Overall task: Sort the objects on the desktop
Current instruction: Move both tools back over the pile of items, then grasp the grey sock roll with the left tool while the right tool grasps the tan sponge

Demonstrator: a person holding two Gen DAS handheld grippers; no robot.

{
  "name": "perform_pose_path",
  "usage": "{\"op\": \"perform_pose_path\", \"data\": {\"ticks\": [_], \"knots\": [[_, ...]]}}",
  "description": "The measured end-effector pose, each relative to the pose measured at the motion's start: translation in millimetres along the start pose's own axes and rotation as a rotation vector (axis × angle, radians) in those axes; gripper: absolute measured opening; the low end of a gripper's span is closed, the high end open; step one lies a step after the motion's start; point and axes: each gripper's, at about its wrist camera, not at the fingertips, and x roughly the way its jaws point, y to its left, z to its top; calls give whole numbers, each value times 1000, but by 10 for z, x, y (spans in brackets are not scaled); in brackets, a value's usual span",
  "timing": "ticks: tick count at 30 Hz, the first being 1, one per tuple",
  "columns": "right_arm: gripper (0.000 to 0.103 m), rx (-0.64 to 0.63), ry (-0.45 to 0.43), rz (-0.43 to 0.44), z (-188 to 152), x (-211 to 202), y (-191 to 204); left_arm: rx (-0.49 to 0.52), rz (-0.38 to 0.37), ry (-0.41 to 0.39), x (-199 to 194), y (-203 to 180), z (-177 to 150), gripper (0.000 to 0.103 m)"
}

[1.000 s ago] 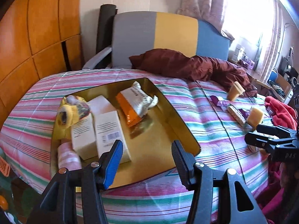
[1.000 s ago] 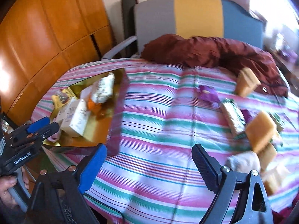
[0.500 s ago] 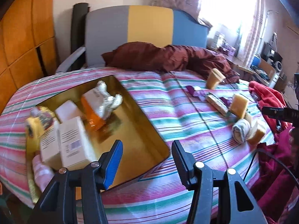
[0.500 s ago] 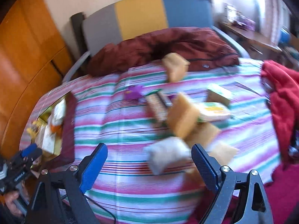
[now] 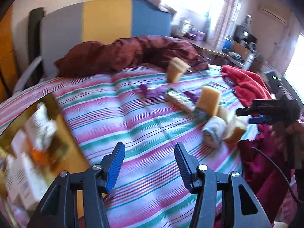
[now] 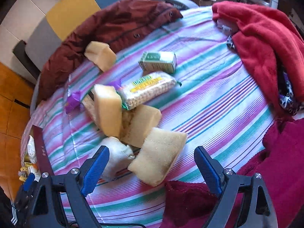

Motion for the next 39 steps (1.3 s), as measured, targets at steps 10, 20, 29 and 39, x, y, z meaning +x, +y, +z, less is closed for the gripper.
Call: {"op": "perform_pose_path", "data": {"ticks": [10,20,29,39], "knots": [[74,-25,104,-59,-1,200,3,155,-175,73,589,-551,215,55],[54,-54,130,-117,42,388,48,271,-297,135,1055,-1027,249,62],[53,-84,106,-133,-2,357,79,260,-344,183,1399,-1179,313,62],[49,-88,79,-128,-56,282,67,230,-430,203,1554,-1265,282,46]]}}
